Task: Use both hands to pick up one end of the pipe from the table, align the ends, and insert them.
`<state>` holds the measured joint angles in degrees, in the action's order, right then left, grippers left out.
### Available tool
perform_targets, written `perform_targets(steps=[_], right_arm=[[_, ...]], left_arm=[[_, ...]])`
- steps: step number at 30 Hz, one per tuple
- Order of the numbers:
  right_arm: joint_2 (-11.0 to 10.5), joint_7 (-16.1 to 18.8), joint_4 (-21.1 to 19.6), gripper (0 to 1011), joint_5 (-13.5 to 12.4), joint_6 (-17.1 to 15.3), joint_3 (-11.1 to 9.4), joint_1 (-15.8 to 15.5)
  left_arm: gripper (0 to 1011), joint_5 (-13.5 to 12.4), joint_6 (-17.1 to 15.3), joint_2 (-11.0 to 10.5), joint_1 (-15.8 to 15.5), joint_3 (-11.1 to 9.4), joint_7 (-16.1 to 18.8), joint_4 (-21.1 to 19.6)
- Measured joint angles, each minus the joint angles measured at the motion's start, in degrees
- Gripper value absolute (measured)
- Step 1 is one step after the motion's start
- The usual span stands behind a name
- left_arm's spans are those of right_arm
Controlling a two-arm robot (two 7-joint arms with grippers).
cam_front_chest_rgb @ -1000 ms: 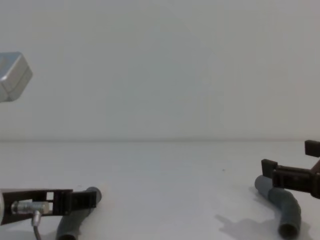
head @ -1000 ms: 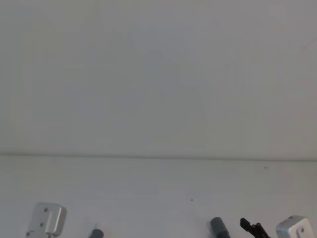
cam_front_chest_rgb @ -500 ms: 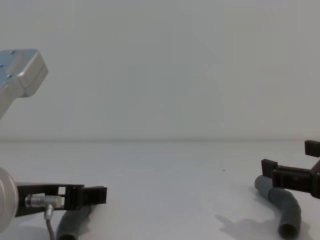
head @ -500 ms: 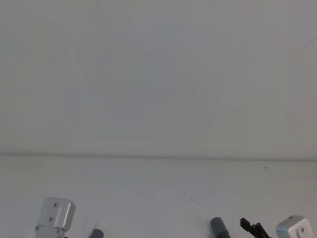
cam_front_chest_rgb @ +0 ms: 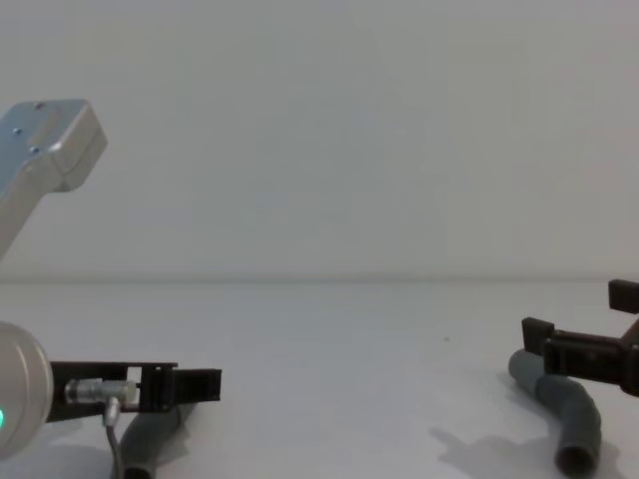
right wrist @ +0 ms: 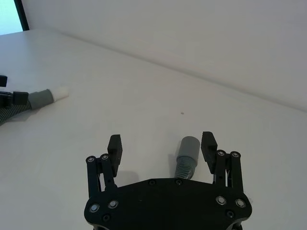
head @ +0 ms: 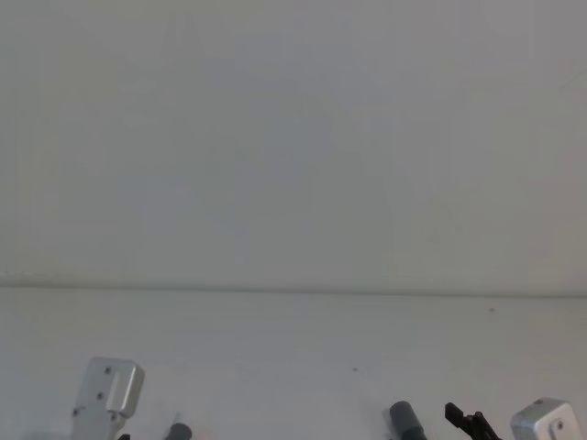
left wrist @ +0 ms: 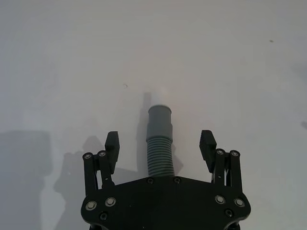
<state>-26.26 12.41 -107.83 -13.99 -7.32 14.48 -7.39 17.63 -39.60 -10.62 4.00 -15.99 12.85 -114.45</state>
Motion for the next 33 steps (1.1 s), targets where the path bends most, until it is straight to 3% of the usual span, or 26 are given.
perform_targets(steps=[10, 33], right_arm=[[0.00, 0.00, 0.00, 1002, 0.00, 0.00, 0.00, 0.00], [0.00, 0.00, 0.00, 1002, 0.00, 0.00, 0.00, 0.00]], left_arm=[[1001, -0.49, -1.02, 0.29, -1.89, -0.10, -0.59, 1.82], [1001, -0.46, -2.51, 3.66, -3.83, 0.84, -0.24, 5.85]])
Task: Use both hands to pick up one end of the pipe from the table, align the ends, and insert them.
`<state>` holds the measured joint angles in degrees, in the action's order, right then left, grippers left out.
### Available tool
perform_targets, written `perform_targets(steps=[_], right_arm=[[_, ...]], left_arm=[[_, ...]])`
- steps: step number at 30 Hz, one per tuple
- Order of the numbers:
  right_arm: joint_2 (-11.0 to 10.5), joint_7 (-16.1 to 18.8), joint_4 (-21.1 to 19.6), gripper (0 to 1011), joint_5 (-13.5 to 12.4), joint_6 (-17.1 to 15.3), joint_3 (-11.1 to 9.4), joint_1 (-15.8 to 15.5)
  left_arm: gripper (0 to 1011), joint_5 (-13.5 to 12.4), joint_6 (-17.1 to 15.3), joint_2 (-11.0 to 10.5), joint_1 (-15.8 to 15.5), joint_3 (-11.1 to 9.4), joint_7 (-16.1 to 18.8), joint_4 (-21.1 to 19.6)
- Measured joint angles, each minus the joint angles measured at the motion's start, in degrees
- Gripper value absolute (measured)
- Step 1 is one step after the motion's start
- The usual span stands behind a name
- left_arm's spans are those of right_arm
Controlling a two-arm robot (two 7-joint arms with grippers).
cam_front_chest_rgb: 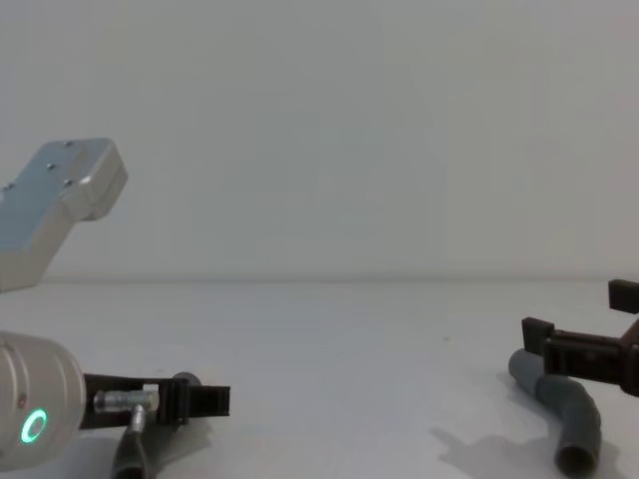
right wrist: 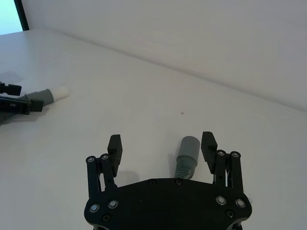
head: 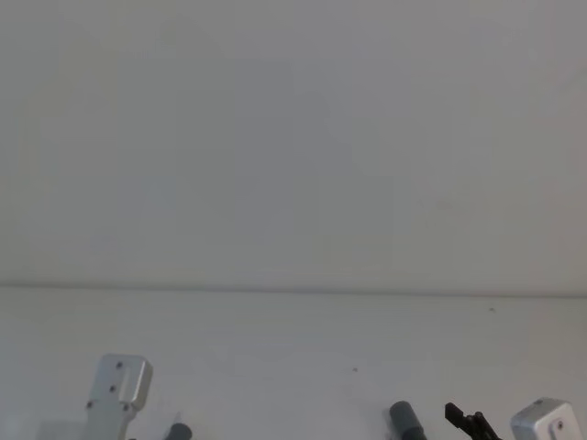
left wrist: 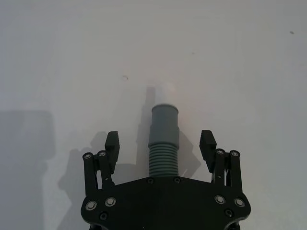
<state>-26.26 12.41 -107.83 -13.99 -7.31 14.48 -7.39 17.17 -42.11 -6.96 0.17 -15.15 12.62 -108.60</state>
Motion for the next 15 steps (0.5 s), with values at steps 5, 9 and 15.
perform_targets(steps=[5, 9, 15], right_arm=[[0.00, 0.00, 0.00, 1002, 0.00, 0.00, 0.00, 0.00], [0.00, 0.00, 0.00, 1002, 0.00, 0.00, 0.00, 0.00], [0.00, 0.00, 0.00, 1002, 0.00, 0.00, 0.00, 0.00]], left_arm=[[1001, -0.18, 0.00, 0.62, -0.52, 0.17, 0.11, 0.75], [1001, -0.26, 0.01, 1.01, -0.72, 0.32, 0.22, 1.11], [1001, -0.29, 0.02, 2.01, -0.85, 0.69, 0.55, 1.57]])
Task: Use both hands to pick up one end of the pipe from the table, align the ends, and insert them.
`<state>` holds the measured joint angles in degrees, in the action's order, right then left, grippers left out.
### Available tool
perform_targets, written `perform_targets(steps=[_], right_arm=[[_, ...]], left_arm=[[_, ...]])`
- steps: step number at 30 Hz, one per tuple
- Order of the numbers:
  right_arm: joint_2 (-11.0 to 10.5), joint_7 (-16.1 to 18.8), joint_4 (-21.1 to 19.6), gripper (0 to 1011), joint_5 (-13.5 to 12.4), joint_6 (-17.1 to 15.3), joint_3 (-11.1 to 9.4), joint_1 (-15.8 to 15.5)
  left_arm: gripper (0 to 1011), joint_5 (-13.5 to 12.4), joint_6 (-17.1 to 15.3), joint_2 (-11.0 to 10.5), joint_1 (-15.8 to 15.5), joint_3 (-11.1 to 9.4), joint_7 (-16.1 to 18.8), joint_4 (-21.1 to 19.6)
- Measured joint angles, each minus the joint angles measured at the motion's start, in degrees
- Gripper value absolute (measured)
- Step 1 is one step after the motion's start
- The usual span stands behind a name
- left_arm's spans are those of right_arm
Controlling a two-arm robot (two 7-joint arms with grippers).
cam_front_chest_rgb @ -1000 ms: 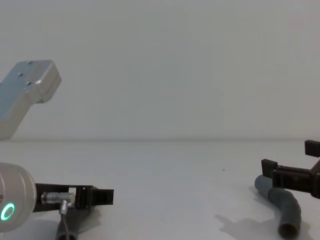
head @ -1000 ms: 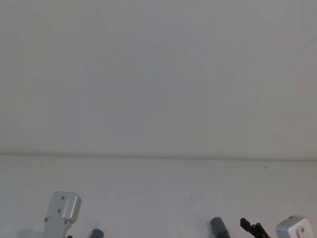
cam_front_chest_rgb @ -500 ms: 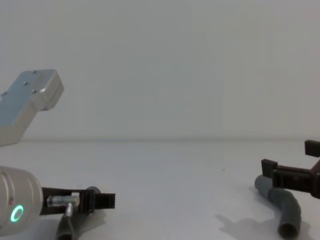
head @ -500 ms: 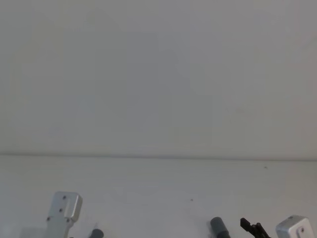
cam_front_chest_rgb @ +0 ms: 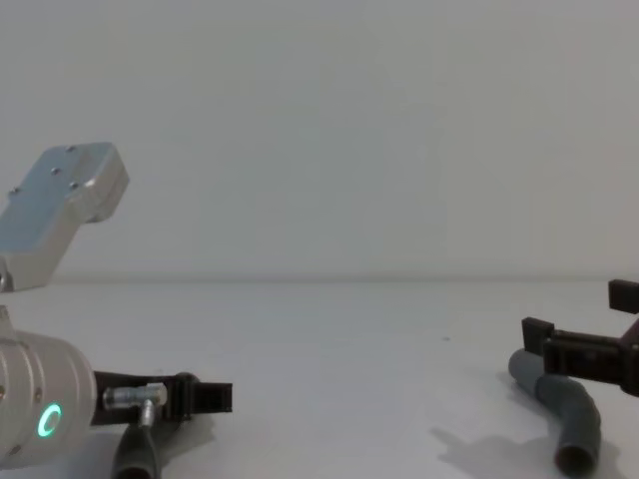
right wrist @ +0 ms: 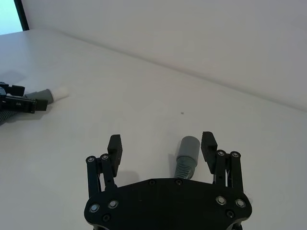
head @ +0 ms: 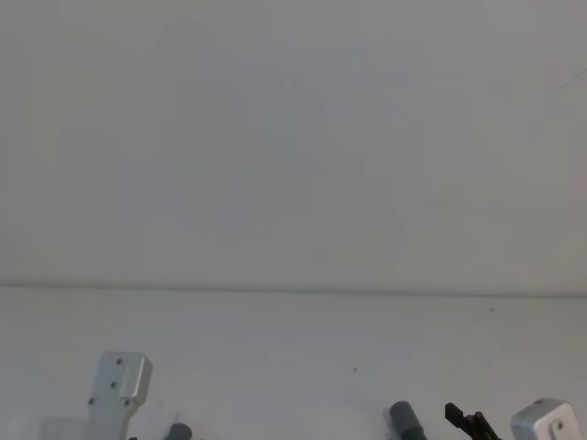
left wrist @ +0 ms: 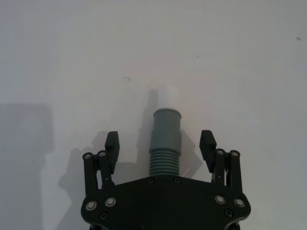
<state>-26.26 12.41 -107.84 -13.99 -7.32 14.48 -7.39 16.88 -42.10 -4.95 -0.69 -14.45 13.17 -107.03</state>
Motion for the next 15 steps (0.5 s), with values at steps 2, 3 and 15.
perform_targets(steps=[2, 3, 15], right_arm=[[0.00, 0.00, 0.00, 1002, 0.00, 0.00, 0.00, 0.00], [0.00, 0.00, 0.00, 1002, 0.00, 0.00, 0.00, 0.00], [0.00, 0.00, 0.00, 1002, 0.00, 0.00, 0.00, 0.00]], left_arm=[[1001, 0.01, -0.01, 0.41, 0.01, 0.15, 0.15, 0.13], [1001, 0.02, -0.05, 0.71, 0.04, 0.26, 0.28, 0.19], [1001, 0.05, -0.55, 2.14, 0.14, 0.94, 0.73, 0.43]])
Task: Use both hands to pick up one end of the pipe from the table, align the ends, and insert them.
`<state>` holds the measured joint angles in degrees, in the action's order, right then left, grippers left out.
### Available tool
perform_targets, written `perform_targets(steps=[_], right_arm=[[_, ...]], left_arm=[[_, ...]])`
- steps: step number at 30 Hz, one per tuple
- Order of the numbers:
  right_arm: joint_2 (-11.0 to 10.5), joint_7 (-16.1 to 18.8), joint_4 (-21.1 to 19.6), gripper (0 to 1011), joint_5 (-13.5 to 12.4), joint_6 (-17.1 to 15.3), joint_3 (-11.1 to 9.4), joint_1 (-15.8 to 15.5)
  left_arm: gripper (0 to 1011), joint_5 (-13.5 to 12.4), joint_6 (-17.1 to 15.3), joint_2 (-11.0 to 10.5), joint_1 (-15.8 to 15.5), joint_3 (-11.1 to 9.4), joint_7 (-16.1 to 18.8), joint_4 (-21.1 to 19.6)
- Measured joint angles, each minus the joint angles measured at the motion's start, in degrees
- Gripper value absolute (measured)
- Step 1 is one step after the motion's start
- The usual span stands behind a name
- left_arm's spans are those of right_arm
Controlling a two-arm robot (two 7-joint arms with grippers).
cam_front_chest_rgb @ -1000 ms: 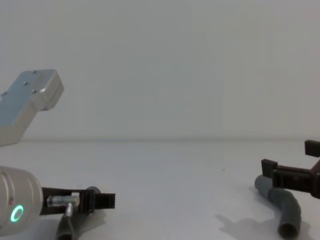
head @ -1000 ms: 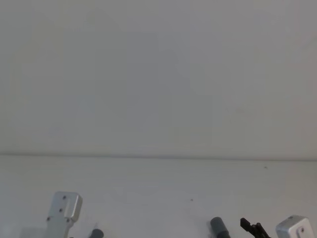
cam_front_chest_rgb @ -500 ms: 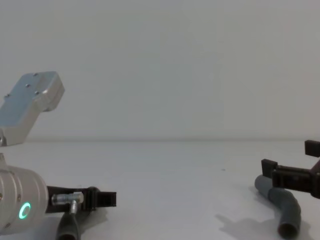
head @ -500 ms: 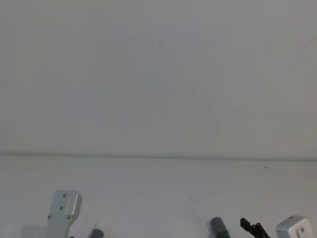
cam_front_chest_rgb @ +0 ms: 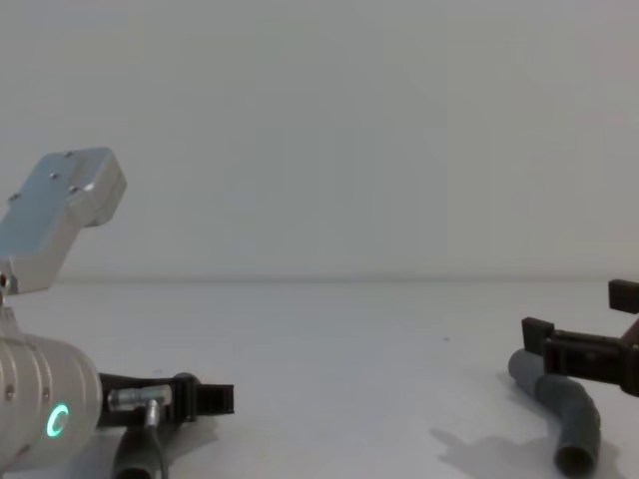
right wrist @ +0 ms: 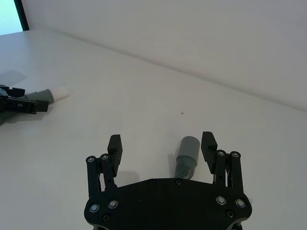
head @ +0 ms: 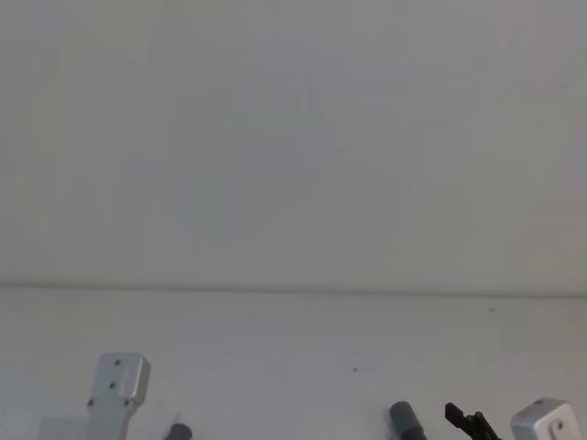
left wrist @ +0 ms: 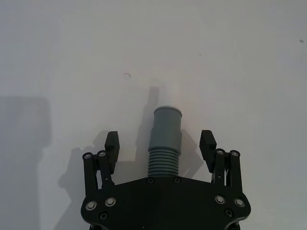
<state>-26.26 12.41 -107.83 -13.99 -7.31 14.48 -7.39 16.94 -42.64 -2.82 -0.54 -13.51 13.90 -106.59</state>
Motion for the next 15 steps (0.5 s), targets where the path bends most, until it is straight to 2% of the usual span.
perform_targets(steps=[5, 12, 15], right_arm=[[0.00, 0.00, 0.00, 1002, 0.00, 0.00, 0.00, 0.00], [0.00, 0.00, 0.00, 1002, 0.00, 0.00, 0.00, 0.00], [0.00, 0.00, 0.00, 1002, 0.00, 0.00, 0.00, 0.00]], left_arm=[[1000, -0.02, -0.11, 0.28, 0.01, 0.14, 0.06, 0.04], [838, -0.11, -0.26, 0.54, 0.03, 0.37, 0.23, 0.10], [805, -0.11, -0.29, 0.62, 0.03, 0.39, 0.24, 0.11]])
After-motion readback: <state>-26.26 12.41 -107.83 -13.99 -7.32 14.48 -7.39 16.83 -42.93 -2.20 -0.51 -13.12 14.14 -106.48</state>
